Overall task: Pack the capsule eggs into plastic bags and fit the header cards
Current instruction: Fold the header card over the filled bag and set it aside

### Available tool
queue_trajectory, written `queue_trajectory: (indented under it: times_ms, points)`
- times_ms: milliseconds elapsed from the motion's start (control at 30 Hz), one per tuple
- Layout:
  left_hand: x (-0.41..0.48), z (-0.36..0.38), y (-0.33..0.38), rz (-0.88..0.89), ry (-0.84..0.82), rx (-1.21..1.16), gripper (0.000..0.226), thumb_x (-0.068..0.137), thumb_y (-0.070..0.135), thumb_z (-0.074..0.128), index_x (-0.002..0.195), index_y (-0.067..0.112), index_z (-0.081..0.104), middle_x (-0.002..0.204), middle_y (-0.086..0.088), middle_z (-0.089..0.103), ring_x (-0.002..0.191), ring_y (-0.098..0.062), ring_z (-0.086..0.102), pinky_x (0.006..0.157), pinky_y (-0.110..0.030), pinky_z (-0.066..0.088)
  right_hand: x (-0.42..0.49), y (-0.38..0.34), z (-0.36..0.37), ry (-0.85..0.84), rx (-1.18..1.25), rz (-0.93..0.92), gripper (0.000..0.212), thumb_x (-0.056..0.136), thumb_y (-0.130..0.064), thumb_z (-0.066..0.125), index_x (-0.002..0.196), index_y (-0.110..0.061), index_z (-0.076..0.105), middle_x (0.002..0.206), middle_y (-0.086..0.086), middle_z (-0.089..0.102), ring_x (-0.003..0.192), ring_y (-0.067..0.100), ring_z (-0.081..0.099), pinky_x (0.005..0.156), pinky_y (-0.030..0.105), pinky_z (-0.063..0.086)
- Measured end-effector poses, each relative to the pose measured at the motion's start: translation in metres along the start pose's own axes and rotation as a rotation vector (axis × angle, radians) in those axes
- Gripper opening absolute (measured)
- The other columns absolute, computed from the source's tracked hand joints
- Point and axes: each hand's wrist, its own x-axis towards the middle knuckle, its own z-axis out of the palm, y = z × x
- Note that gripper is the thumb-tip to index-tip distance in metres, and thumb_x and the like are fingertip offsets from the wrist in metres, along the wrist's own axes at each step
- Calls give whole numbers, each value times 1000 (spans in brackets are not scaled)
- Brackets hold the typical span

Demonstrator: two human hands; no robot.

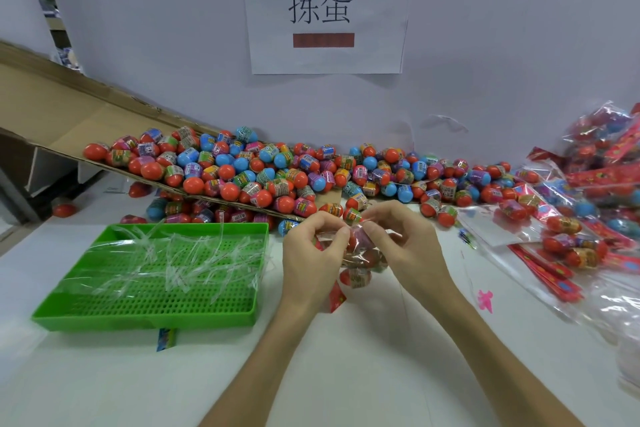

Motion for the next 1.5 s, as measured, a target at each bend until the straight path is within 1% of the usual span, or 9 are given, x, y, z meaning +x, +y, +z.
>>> queue_trajectory:
  times_ms: [400, 533, 700, 800, 933, 1033, 1167, 1333, 1500]
  points:
    - [-5, 9, -6, 124, 57, 100, 17, 95, 8, 68, 86, 21, 68, 77, 12, 67, 77, -10, 65, 69, -26, 52, 0, -3, 2, 22, -55, 9, 19, 98, -11, 66, 85, -26, 65, 87, -18, 65, 82, 5, 64, 65, 24, 58]
    - [-6, 9, -5, 148, 24, 87, 16, 97, 4, 65, 86, 16, 65, 78, 9, 66, 76, -9, 63, 69, -15, 48, -1, -3, 3, 21, -93, -25, 21, 96, -9, 67, 84, -25, 64, 85, -19, 64, 85, 6, 63, 70, 24, 56]
    - [-3, 7, -2, 54, -56, -98, 14, 95, 12, 73, 82, 12, 67, 76, 2, 71, 72, -9, 70, 65, -16, 52, -1, 0, -3, 6, -1, -46, 14, 93, -8, 70, 87, -20, 69, 84, -13, 67, 84, 14, 68, 73, 33, 60]
    - [1, 5, -5, -24, -27, -147, 16, 94, 11, 75, 80, 6, 68, 74, -10, 70, 71, -31, 67, 65, -36, 56, 2, 1, -3, -26, 71, 0, 8, 96, -18, 69, 91, -24, 70, 87, -11, 69, 84, 15, 69, 73, 37, 61]
    - [4, 2, -6, -86, 61, -167, 25, 95, 20, 74, 74, 8, 67, 62, 3, 66, 57, -6, 56, 57, -22, 47, 7, 5, -10, -211, 111, 154, 31, 88, -45, 72, 117, -37, 63, 105, -16, 68, 89, 13, 71, 72, 30, 61]
    - [6, 0, -5, -184, 149, -256, 30, 96, 26, 71, 73, 9, 63, 62, 3, 62, 58, -9, 53, 60, -27, 47, 5, 8, -11, -366, 96, 219, 37, 88, -33, 79, 121, -35, 62, 104, -10, 73, 83, 17, 75, 67, 32, 62]
    - [8, -1, -7, -402, 151, -523, 28, 94, 29, 72, 77, 10, 63, 81, -17, 66, 80, -30, 59, 80, -49, 52, 6, 7, -7, -221, 160, 192, 35, 91, -23, 76, 123, -30, 64, 98, -6, 76, 78, 18, 75, 69, 30, 60]
    - [8, 2, -5, -443, -2, -507, 43, 74, 43, 83, 95, 9, 67, 92, -14, 78, 83, -28, 74, 80, -45, 61, 9, 5, -12, -28, 289, 207, 20, 96, -36, 63, 114, -25, 65, 89, -1, 76, 75, 15, 70, 66, 26, 57]
    - [6, 0, -3, -362, -107, -433, 52, 69, 31, 84, 111, 9, 62, 98, -14, 80, 81, -30, 78, 67, -35, 61, 16, 7, -34, -201, 275, 259, 12, 99, -26, 65, 105, -17, 63, 91, 1, 73, 82, 22, 69, 74, 42, 58]
